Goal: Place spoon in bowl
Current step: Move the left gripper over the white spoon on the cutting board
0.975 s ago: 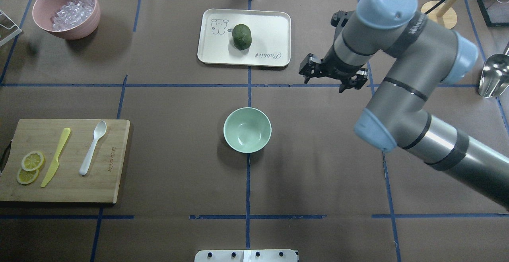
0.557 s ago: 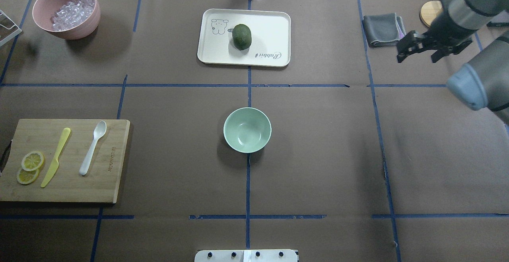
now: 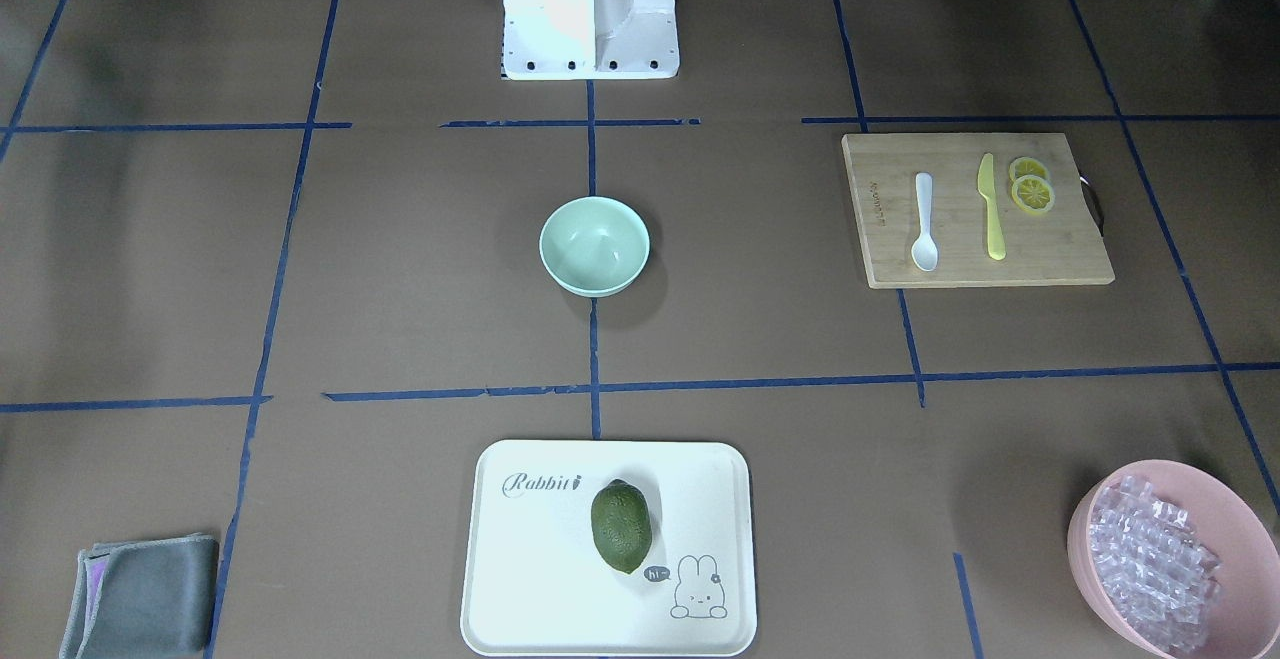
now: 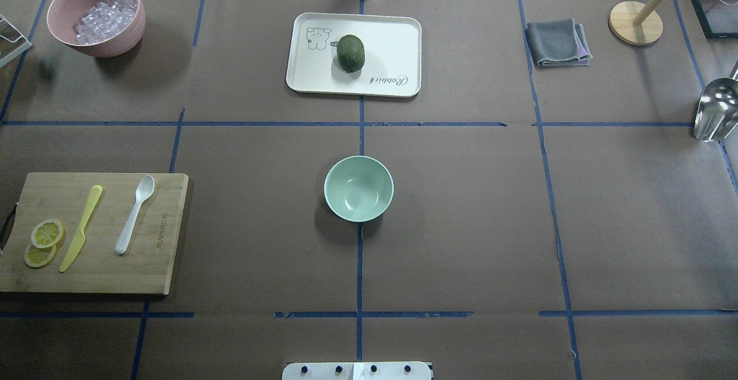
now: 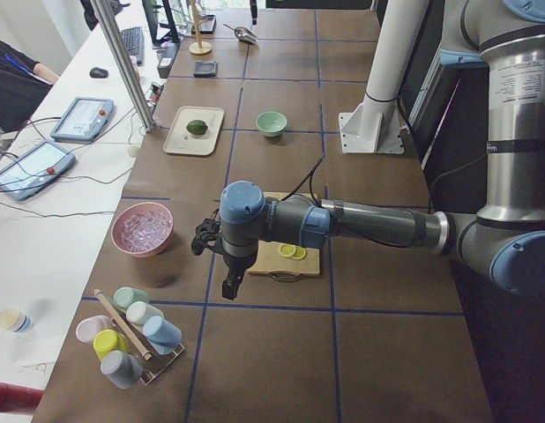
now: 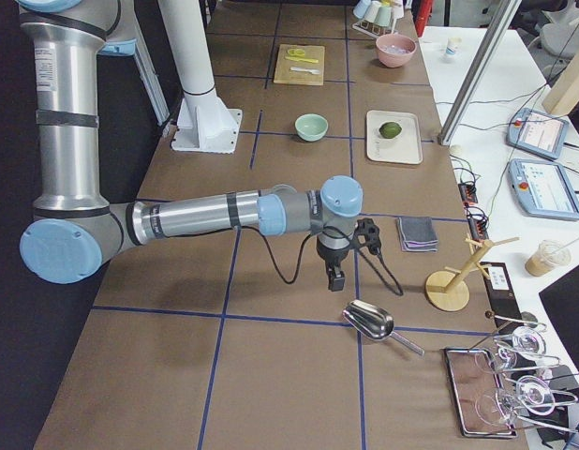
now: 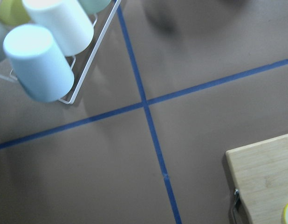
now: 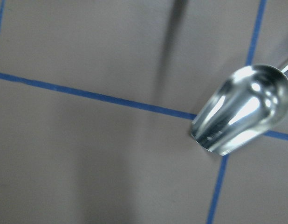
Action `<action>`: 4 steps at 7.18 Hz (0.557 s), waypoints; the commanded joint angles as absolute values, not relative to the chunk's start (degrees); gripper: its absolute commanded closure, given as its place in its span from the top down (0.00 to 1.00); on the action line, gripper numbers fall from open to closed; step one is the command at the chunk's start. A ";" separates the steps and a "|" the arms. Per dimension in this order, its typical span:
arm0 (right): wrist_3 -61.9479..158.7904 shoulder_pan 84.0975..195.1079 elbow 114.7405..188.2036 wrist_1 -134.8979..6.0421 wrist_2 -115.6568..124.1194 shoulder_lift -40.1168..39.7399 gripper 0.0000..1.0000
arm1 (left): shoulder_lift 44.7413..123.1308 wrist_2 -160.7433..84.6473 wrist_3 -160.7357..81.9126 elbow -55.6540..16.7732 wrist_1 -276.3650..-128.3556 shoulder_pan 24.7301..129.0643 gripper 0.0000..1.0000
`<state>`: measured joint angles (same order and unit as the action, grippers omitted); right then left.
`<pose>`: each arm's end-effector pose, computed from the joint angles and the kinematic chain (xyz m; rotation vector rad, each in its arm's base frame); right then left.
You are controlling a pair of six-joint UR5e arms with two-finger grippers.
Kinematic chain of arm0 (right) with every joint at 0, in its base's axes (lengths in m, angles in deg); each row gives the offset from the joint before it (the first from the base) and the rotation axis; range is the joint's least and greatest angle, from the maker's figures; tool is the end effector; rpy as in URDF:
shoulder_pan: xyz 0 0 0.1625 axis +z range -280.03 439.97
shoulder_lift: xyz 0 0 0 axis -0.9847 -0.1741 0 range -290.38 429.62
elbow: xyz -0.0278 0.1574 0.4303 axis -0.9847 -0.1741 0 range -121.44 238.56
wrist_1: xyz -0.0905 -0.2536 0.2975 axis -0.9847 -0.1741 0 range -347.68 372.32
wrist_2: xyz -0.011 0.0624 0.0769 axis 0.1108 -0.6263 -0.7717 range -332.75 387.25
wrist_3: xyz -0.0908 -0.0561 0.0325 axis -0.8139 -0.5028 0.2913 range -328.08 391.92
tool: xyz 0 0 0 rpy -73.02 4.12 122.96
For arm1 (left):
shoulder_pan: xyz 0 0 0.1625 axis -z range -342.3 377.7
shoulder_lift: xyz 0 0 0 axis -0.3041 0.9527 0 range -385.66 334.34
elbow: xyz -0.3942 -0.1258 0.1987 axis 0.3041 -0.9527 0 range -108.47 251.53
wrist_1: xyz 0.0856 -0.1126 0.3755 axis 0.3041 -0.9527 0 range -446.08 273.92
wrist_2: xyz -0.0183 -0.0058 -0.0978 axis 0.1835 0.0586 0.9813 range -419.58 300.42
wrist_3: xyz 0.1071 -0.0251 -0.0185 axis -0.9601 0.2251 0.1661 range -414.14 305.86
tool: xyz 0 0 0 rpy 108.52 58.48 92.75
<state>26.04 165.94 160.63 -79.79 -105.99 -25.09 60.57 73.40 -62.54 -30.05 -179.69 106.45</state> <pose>0.0254 -0.4472 0.6433 0.0996 -0.7540 -0.1992 -0.0471 -0.4597 0.6294 0.2364 0.7359 0.2347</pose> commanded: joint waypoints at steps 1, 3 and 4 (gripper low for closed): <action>24.08 170.41 164.97 -80.14 -106.26 -32.92 1.00 | 60.83 78.81 -62.23 -31.11 -179.77 106.12 1.00; 27.52 170.32 165.62 -79.97 -105.64 -33.13 1.00 | 61.00 85.06 -55.17 -33.04 -180.12 100.79 1.00; 27.53 170.32 165.62 -79.88 -105.64 -33.12 1.00 | 60.83 83.87 -48.50 -37.06 -180.12 96.93 1.00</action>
<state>26.93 170.28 165.42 -79.98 -105.72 -32.94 60.90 83.40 -55.74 -33.36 -180.06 101.23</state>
